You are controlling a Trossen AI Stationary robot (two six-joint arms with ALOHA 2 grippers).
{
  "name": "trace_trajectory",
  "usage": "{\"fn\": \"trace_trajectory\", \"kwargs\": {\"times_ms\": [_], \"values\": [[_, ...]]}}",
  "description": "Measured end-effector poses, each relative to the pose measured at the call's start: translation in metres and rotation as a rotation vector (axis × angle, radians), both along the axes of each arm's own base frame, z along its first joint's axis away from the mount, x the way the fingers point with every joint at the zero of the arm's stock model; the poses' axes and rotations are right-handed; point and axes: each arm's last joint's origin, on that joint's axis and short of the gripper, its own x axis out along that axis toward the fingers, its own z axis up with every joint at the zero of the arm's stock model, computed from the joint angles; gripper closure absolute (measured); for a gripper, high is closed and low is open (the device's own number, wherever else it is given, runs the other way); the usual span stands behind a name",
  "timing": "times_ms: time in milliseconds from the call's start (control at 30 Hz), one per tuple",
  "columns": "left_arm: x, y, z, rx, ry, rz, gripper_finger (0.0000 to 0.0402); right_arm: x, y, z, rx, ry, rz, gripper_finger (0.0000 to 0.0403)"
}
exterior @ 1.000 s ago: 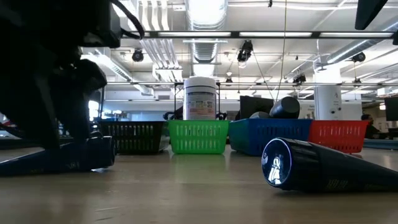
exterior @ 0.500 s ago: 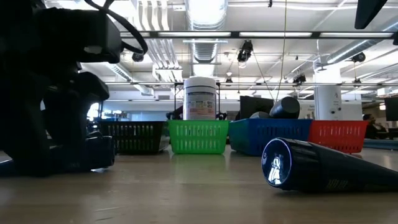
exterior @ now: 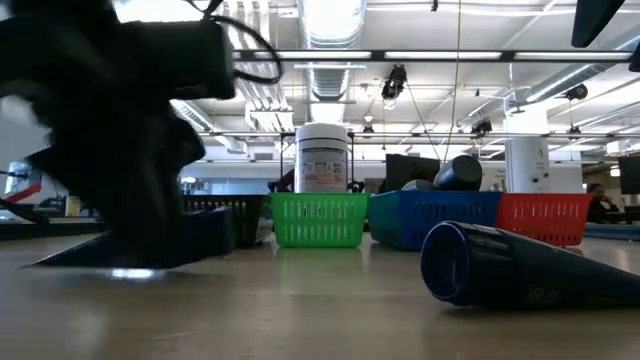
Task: Pick & Place Travel size toiletries
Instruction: Put the shave cream into the green basket
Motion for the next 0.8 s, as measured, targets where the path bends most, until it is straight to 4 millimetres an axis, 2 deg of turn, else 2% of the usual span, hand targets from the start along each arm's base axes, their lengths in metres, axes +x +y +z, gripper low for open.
{"fn": "trace_trajectory", "kwargs": {"times_ms": [133,233,433,567,800], "values": [[0.016,0.013,0.028,-0.072,-0.094,0.138,0.0313,0.0,0.0,0.0,0.003,-0.006,-0.013,0.0063],[0.028,0.031,0.051,-0.137,-0.18,0.293,0.0316,0.0,0.0,0.0,0.006,-0.012,-0.028,0.0054],[0.04,0.075,0.087,-0.286,-0.416,0.795,0.0317,-0.001,-0.001,0.0,0.002,-0.009,-0.031,0.0051],[0.048,0.114,0.083,-0.318,-0.457,0.983,0.0317,-0.001,-0.001,0.0,0.001,-0.01,-0.033,0.0062],[0.063,0.173,0.066,-0.367,-0.433,1.125,0.0317,-0.001,-0.002,0.0,-0.017,-0.038,-0.059,0.0073]]}}
